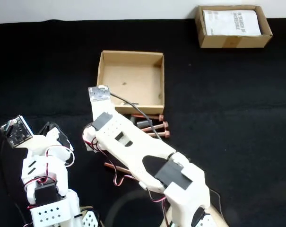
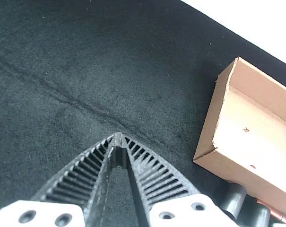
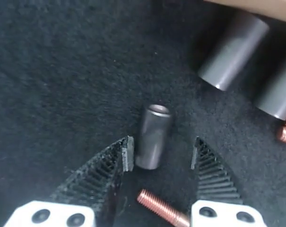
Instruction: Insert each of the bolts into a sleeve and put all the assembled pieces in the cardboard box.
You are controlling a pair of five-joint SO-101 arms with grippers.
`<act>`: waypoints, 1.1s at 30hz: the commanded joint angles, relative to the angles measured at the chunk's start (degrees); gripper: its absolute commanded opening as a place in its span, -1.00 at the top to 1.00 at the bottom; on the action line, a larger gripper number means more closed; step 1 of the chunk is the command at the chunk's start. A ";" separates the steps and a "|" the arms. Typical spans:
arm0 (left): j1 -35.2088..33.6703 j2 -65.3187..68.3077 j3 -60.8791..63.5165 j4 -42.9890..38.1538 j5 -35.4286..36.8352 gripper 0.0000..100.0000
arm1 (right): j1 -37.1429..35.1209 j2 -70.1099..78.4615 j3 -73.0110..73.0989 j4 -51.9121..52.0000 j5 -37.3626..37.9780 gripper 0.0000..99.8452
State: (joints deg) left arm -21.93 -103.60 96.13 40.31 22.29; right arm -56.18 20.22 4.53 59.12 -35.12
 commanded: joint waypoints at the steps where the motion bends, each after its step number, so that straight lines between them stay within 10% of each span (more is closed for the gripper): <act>1: -0.40 -0.31 1.01 0.09 0.26 0.95 | 0.22 0.57 -2.42 -2.51 -0.62 0.70; 19: -0.13 -0.31 1.01 0.18 0.18 0.95 | 7.25 4.26 -5.85 -2.59 -0.09 0.99; 33: 1.19 1.45 1.10 0.26 -0.18 0.95 | 19.30 4.26 -58.51 30.11 1.32 0.99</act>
State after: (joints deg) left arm -21.93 -103.52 96.13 40.31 22.29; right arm -39.56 25.14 -38.99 83.47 -35.12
